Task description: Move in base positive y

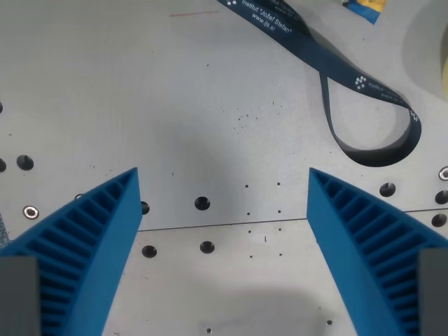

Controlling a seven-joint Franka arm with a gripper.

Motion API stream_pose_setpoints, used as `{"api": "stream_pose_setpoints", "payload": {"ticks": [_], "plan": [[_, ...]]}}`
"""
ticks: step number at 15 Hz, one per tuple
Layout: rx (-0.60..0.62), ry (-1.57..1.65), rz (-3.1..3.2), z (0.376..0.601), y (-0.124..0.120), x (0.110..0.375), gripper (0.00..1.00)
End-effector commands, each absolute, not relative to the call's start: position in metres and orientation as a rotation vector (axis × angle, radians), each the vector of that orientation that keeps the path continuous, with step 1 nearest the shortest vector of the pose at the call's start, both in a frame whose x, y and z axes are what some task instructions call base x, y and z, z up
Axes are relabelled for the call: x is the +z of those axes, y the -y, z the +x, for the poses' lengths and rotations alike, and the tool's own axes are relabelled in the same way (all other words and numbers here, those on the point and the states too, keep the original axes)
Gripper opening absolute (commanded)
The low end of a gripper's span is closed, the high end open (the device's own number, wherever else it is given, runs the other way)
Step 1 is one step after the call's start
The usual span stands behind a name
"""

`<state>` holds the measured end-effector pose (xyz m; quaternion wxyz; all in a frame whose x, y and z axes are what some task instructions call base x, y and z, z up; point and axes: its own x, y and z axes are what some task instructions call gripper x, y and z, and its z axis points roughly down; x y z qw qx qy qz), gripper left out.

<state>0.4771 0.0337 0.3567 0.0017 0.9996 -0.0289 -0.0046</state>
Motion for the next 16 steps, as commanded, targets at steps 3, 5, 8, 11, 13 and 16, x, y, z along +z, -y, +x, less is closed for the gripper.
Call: {"api": "stream_pose_setpoints", "payload": {"ticks": [3, 5, 8, 11, 13, 16], "plan": [[-0.009, 0.091, 3.137, 0.476, -0.049, 0.358, 1.00], [-0.009, 0.091, 3.137, 0.476, -0.059, 0.358, 1.00], [-0.009, 0.091, 3.137, 0.475, -0.074, 0.358, 1.00], [-0.009, 0.091, 3.137, 0.474, -0.089, 0.358, 1.00], [-0.009, 0.091, 3.137, 0.474, -0.099, 0.358, 1.00], [-0.009, 0.091, 3.137, 0.474, -0.114, 0.358, 1.00]]}}
